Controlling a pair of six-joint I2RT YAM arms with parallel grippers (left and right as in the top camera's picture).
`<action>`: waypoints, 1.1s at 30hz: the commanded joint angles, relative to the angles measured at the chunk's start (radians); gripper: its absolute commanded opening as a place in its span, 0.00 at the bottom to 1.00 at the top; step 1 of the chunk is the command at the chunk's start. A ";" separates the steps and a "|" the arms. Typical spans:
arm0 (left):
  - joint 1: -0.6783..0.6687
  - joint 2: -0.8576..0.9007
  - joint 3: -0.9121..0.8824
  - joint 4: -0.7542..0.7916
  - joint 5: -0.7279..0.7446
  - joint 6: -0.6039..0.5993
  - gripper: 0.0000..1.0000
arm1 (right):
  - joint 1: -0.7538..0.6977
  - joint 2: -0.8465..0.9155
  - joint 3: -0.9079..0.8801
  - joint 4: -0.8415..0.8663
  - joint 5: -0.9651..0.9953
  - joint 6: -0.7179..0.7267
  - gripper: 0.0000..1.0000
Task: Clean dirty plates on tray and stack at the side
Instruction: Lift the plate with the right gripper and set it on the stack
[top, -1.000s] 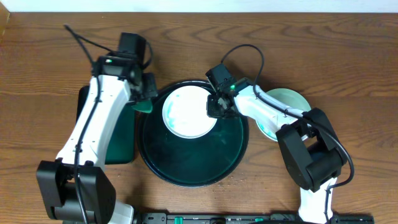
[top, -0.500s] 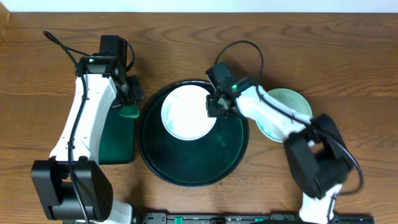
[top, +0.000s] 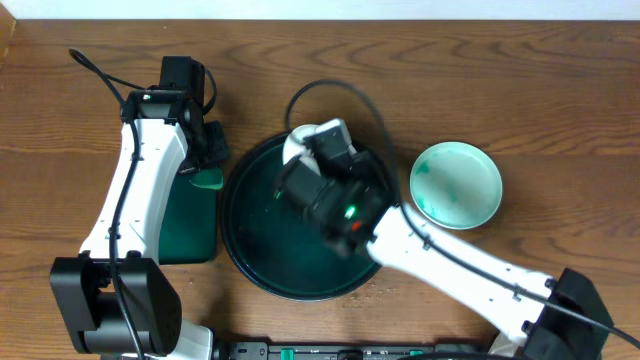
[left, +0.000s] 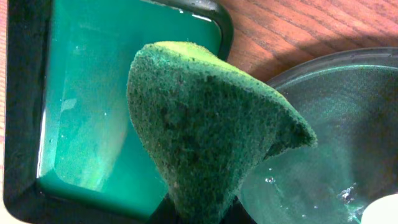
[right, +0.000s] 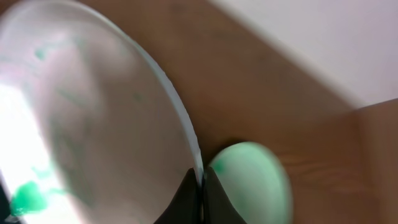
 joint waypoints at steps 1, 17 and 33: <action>0.002 0.000 -0.006 -0.002 -0.010 -0.005 0.07 | 0.101 -0.010 0.006 -0.014 0.429 -0.008 0.01; 0.002 0.000 -0.006 -0.002 -0.010 -0.005 0.07 | 0.129 -0.010 0.005 -0.015 0.310 0.017 0.01; 0.002 0.000 -0.006 -0.002 -0.010 -0.005 0.07 | -0.534 -0.010 0.006 0.049 -1.128 -0.027 0.01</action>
